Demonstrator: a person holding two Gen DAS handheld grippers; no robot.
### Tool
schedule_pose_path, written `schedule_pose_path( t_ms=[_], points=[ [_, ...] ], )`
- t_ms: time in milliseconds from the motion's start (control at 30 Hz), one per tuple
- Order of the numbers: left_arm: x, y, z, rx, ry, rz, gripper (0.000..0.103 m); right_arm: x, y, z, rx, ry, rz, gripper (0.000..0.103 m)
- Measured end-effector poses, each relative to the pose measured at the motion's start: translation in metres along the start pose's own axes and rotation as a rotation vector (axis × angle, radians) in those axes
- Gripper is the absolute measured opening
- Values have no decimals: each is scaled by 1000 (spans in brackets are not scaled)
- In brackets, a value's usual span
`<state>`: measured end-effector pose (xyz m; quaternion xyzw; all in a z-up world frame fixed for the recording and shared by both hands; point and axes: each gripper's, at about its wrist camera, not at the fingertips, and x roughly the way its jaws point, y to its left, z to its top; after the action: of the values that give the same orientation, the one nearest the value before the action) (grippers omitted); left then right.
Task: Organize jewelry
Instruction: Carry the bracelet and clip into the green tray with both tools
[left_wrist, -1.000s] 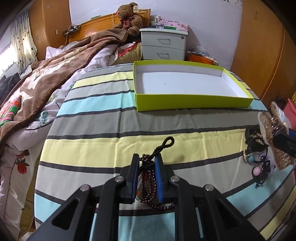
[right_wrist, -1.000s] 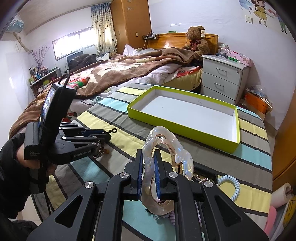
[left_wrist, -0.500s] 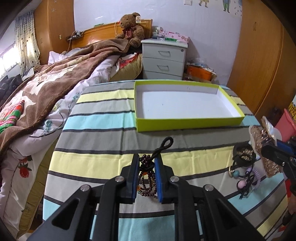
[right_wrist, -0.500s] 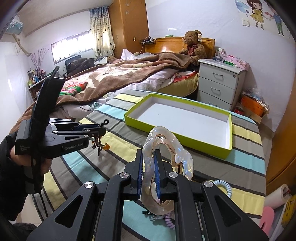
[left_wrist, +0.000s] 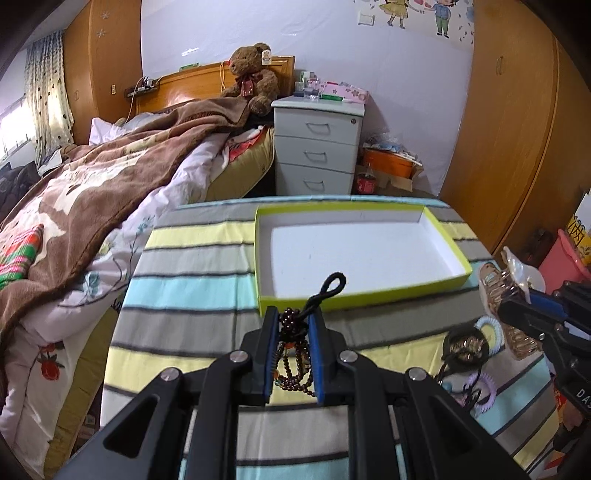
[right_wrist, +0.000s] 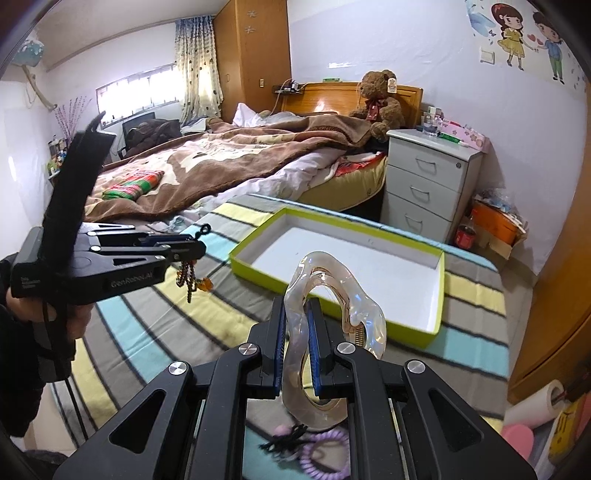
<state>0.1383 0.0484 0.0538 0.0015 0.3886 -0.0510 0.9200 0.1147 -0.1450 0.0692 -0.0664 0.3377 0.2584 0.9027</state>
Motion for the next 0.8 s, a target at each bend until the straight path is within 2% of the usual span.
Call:
schedule_pose_path(
  t_ms=[500,800],
  points=[
    [47,-8,59,5,-10,-42,17,43,-55,41,15,31,-94,11],
    [94,-4,77,-23,33,-49,17,87,-89,55,45,87,-130,11]
  ],
)
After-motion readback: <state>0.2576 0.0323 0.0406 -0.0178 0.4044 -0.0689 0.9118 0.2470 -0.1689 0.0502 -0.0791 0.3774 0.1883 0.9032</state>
